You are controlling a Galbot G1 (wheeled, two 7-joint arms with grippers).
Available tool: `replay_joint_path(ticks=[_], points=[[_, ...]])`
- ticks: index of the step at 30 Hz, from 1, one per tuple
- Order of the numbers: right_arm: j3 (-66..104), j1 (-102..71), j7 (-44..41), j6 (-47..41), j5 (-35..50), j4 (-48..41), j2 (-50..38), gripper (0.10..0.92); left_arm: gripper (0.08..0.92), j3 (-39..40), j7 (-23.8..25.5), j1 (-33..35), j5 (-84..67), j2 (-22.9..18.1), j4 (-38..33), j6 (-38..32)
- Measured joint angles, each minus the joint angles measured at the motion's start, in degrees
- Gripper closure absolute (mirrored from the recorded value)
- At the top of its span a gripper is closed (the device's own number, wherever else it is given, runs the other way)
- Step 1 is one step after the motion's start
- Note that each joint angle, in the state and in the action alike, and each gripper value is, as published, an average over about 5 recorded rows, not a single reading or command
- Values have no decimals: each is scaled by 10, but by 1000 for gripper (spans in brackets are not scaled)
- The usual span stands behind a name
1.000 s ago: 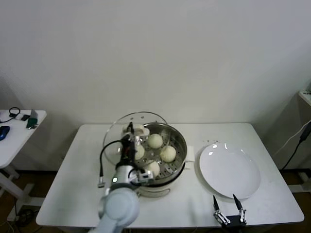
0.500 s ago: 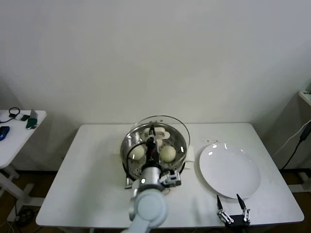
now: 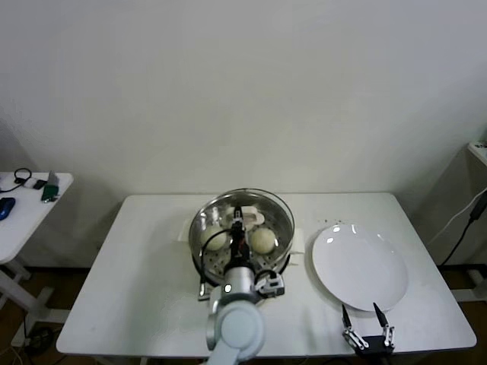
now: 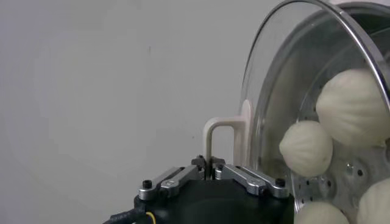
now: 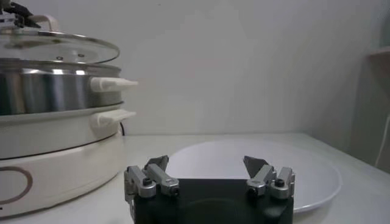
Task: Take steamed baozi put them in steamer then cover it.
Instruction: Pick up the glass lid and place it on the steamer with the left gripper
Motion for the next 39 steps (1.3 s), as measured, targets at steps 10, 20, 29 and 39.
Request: replay_joint_path(ticks=[10, 20, 29, 39], points=[[3, 0, 0, 1, 0, -1, 0, 203, 860, -2, -4, 2, 1, 0, 9, -1], [4, 0, 0, 3, 0, -1, 0, 203, 860, -8, -8, 3, 2, 0, 16, -5], [4, -1, 0, 5, -2, -2, 1, 203, 860, -13, -15, 4, -3, 0, 21, -10], [4, 0, 0, 9, -2, -2, 3, 203, 860, -15, -23, 5, -4, 0, 30, -16]])
